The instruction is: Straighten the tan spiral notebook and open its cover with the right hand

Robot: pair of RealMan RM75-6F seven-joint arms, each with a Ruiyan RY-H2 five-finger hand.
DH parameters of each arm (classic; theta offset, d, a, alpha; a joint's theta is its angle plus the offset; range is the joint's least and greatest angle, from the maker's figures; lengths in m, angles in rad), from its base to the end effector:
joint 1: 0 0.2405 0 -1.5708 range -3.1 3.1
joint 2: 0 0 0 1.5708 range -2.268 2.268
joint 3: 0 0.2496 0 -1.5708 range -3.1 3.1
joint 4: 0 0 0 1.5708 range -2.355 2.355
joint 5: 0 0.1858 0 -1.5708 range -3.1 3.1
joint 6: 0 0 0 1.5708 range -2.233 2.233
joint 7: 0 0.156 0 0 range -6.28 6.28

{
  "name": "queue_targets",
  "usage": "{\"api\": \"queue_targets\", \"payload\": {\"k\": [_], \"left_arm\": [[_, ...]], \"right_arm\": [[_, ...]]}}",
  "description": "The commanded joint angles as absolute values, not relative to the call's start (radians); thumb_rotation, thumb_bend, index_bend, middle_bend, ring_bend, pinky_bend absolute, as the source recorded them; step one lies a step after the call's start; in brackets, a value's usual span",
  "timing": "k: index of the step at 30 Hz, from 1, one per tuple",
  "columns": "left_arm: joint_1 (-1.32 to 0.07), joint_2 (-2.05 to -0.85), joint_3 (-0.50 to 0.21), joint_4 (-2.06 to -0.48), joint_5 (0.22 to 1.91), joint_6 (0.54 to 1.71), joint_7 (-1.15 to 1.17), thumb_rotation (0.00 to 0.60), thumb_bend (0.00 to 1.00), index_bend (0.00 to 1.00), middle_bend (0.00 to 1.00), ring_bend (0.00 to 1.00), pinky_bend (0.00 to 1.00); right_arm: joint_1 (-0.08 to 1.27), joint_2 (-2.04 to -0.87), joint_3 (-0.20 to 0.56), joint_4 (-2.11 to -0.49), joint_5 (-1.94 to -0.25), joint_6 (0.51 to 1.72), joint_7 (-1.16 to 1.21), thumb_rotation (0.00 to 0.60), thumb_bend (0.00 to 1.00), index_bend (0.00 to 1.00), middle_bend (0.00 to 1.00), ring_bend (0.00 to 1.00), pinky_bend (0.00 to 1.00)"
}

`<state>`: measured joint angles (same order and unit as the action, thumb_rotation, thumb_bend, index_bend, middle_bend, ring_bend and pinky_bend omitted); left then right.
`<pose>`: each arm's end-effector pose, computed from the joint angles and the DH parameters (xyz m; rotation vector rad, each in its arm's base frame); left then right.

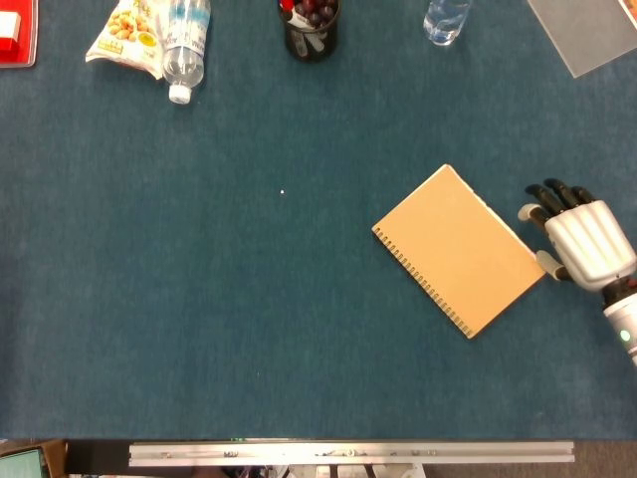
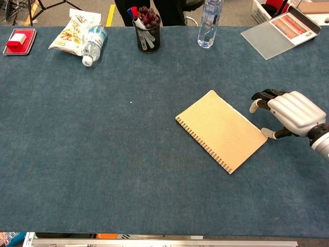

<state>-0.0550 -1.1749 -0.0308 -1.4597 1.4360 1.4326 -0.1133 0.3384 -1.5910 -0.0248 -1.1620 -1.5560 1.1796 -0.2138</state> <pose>-0.3380 0.1782 0.1701 -1.3211 -1.0083 -0.8232 -0.2788 -0.2451 0.0058 1.8747 -0.7571 0.7194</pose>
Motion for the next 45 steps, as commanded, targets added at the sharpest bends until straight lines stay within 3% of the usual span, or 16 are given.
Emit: {"api": "queue_targets", "payload": {"k": [1, 19, 45], "left_arm": [[-0.055, -1.175, -0.031, -1.460, 1.436, 1.433, -0.113, 0.600, 0.36, 0.25, 0.06, 0.11, 0.28], [-0.056, -1.176, -0.032, -1.458, 1.433, 1.427, -0.113, 0.600, 0.36, 0.25, 0.06, 0.11, 0.28], [-0.059, -1.181, -0.034, -1.460, 1.430, 1.421, -0.106, 0.600, 0.36, 0.25, 0.06, 0.11, 0.28]], "right_arm": [[0.340, -1.593, -0.028, -1.165, -1.559, 1.179, -0.211, 0.600, 0.23, 0.36, 0.21, 0.15, 0.29], [0.343, -1.566, -0.079, -1.250, -1.624, 1.195, -0.172, 0.600, 0.23, 0.36, 0.21, 0.15, 0.29], [0.318, -1.540, -0.054, -1.191, -1.589, 1.224, -0.214, 0.600, 0.23, 0.36, 0.21, 0.15, 0.28]]}}
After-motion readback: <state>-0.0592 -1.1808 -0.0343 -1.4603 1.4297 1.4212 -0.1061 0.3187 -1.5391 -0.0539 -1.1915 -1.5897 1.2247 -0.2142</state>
